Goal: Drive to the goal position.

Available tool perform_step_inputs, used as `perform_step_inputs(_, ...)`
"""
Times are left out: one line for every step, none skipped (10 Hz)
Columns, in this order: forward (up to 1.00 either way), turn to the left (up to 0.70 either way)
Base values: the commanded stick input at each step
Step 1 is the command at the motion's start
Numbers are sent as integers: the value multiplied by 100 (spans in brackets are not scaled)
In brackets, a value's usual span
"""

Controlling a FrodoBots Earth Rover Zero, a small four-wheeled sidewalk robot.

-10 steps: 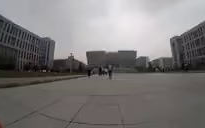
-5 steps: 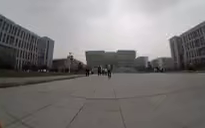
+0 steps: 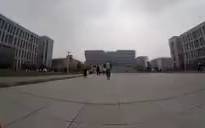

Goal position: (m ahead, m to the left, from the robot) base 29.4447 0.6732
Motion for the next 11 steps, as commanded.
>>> perform_step_inputs(70,-1)
perform_step_inputs(70,-1)
perform_step_inputs(70,-1)
perform_step_inputs(70,-1)
perform_step_inputs(70,-1)
perform_step_inputs(70,-1)
perform_step_inputs(70,-1)
perform_step_inputs(70,-1)
perform_step_inputs(70,-1)
perform_step_inputs(70,-1)
perform_step_inputs(70,-1)
